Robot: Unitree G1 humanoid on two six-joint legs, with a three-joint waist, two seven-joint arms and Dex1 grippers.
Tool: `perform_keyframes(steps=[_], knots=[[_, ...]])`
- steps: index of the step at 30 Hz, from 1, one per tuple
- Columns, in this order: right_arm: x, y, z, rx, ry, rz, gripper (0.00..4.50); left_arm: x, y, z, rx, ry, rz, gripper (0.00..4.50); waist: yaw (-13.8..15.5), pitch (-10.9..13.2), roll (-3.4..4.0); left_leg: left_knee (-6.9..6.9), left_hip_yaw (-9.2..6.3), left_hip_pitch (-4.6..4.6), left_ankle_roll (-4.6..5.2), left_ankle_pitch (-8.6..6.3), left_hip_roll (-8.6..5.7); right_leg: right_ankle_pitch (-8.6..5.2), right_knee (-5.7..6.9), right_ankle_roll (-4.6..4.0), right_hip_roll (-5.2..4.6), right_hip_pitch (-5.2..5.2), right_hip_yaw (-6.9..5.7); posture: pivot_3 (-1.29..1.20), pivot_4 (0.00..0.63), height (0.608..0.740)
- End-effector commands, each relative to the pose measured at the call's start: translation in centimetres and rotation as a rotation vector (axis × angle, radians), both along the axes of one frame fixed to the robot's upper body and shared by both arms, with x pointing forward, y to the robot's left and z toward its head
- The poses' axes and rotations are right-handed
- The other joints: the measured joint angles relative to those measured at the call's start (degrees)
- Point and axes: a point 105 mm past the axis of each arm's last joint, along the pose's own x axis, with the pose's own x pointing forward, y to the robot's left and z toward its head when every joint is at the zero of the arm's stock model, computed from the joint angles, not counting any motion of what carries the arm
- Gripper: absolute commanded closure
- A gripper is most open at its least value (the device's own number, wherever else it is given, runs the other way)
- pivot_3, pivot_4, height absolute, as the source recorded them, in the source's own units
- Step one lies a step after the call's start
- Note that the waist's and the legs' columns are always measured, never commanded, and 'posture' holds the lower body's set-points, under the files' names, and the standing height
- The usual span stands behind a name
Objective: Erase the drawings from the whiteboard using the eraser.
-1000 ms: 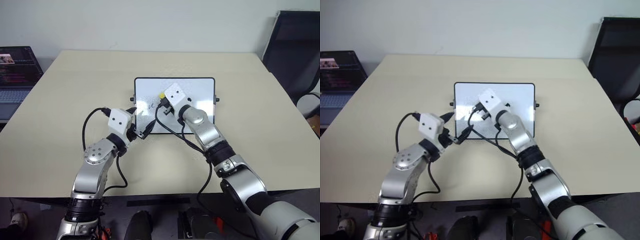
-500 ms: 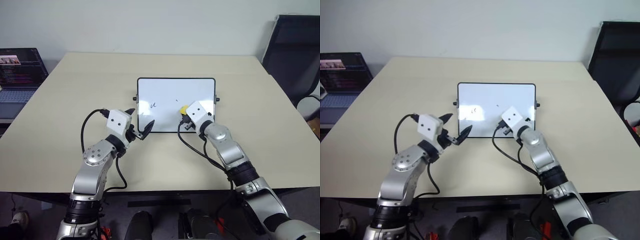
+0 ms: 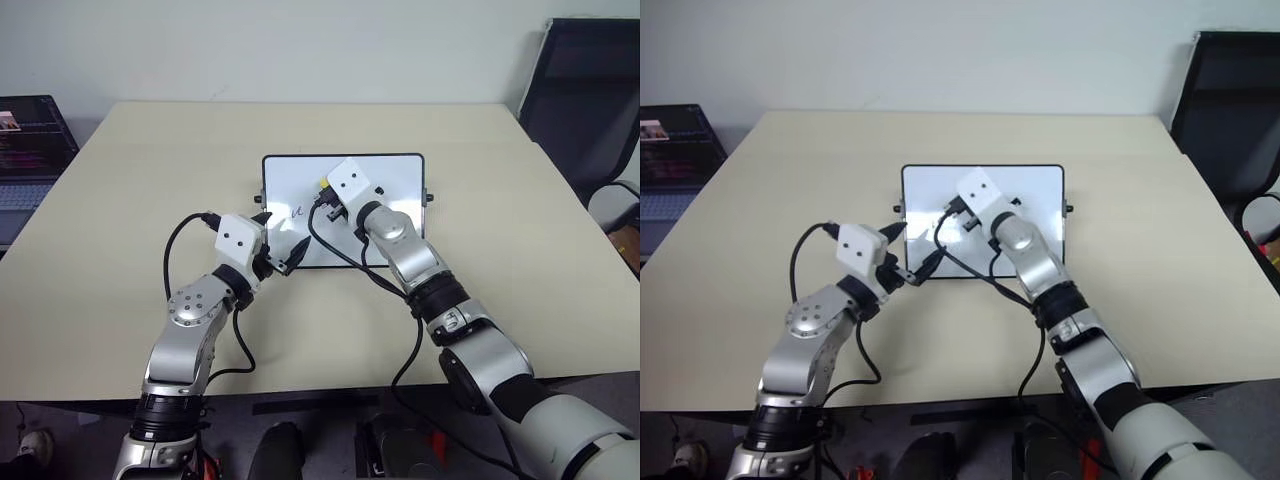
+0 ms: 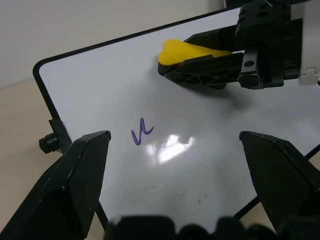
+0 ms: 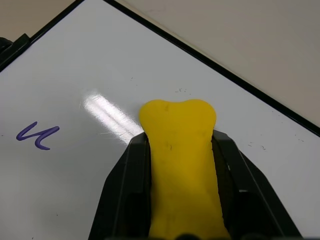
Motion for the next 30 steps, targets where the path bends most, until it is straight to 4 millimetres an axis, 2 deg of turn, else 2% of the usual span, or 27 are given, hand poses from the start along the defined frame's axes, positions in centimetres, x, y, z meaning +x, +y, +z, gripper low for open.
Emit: perform_keyframes(steps=[1, 4, 7, 11, 15, 19, 24, 27, 30], knots=[[-0.6, -3.3, -3.3, -0.044, 0.074, -0.065, 3.30, -0.5, -0.1, 1.2, -0.006, -0.052, -0.003, 0.00, 0.33, -0.01, -0.01, -0.02, -0.01, 0.00, -0.01, 0.00, -0.02, -0.01, -0.04, 0.02, -0.04, 0.01, 0.00, 0.00, 0.150, 0.740], [-1.8, -5.9, -5.4, -0.074, 0.114, -0.108, 3.30, -0.6, 0.0, 1.2, -0.007, -0.051, 0.000, 0.00, 1.32, -0.02, -0.03, -0.02, -0.03, 0.02, -0.01, 0.00, -0.04, -0.07, -0.08, 0.12, -0.06, 0.06, -0.02, 0.00, 0.150, 0.740], [-2.7, -7.4, -6.3, -0.090, 0.139, -0.134, 3.30, -0.5, -0.1, 1.2, -0.008, -0.051, -0.002, 0.00, 1.48, -0.02, -0.03, 0.01, 0.00, 0.21, 0.03, 0.03, -0.02, -0.15, -0.09, 0.19, -0.06, 0.20, -0.01, 0.00, 0.150, 0.740], [-3.4, -8.0, -6.7, -0.098, 0.154, -0.148, 3.30, -0.3, -0.4, 1.3, -0.007, -0.051, -0.014, 0.00, 1.43, -0.02, -0.04, 0.02, 0.02, 0.34, 0.18, 0.14, -0.01, -0.22, -0.06, -0.20, -0.17, 0.28, 0.01, 0.00, 0.150, 0.740], [-2.8, -6.4, -5.6, -0.075, 0.132, -0.132, 3.30, -0.1, -0.6, 1.5, -0.006, -0.055, -0.027, 0.00, 1.22, -0.03, -0.05, 0.04, 0.02, 0.38, 0.24, 0.20, -0.01, -0.19, 0.01, -0.22, -0.14, 0.27, 0.01, 0.00, 0.150, 0.740], [-1.3, -3.0, -3.1, -0.036, 0.083, -0.082, 3.30, -0.2, -0.5, 1.5, -0.001, -0.055, -0.029, 0.00, -0.11, -0.02, -0.04, 0.05, 0.04, 0.43, 0.22, 0.23, -0.02, 0.05, 0.05, 0.01, -0.05, 0.23, 0.12, 0.00, 0.150, 0.740], [-0.2, -0.4, -0.9, -0.008, 0.040, -0.041, 3.30, -0.3, -0.5, 1.5, -0.001, -0.053, -0.026, 0.00, -0.30, -0.02, -0.04, -0.01, 0.04, 0.35, 0.21, 0.22, 0.00, 0.00, 0.06, -0.02, 0.07, 0.17, -0.01, 0.00, 0.150, 0.740], [0.1, 0.5, -0.1, 0.000, 0.021, -0.023, 3.30, -0.4, -0.5, 1.4, -0.002, -0.053, -0.022, 0.00, -0.28, -0.02, -0.04, -0.18, 0.05, 0.29, 0.20, 0.21, 0.00, -0.01, 0.01, -0.03, 0.07, 0.10, 0.00, 0.00, 0.150, 0.740], [0.2, 0.0, -0.5, -0.004, 0.024, -0.031, 3.30, -0.5, -0.4, 1.4, -0.004, -0.054, -0.016, 0.00, -0.25, -0.02, -0.03, -0.27, 0.03, 0.23, 0.18, 0.21, 0.01, -0.02, -0.07, -0.02, 0.06, 0.06, 0.00, 0.00, 0.150, 0.740]])
